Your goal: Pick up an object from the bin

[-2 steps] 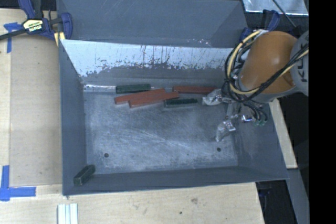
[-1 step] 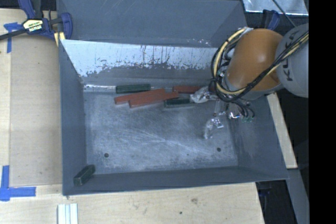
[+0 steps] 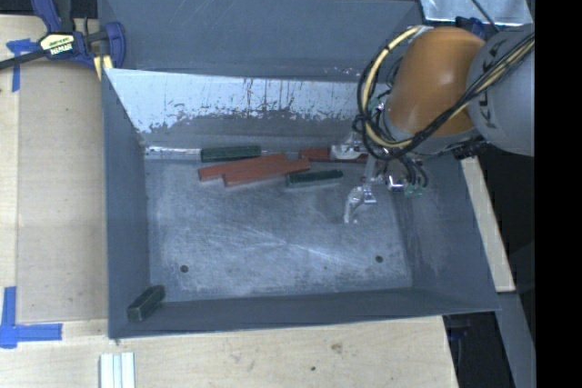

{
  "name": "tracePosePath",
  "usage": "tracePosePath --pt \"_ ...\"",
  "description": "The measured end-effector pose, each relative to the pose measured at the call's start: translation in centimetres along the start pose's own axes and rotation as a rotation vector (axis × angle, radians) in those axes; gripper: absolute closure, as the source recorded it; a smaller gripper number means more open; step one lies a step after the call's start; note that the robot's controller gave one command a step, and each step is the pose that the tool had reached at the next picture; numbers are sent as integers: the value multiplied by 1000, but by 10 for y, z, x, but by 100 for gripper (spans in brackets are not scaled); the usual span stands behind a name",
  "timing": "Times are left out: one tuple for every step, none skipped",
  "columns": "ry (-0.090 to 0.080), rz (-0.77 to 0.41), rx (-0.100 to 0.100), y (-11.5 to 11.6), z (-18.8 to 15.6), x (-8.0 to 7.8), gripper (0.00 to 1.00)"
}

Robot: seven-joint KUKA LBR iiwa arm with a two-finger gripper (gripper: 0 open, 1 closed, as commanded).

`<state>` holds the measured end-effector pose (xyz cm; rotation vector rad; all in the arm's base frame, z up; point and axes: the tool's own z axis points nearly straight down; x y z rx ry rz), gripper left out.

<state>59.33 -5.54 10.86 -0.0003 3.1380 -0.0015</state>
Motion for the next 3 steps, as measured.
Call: tracePosePath --pt "-15 -82 1 33 29 -18 100" --pt "-15 -82 0 33 29 -18 100" --pt "-2 -130 -1 41 -114 -16 100"
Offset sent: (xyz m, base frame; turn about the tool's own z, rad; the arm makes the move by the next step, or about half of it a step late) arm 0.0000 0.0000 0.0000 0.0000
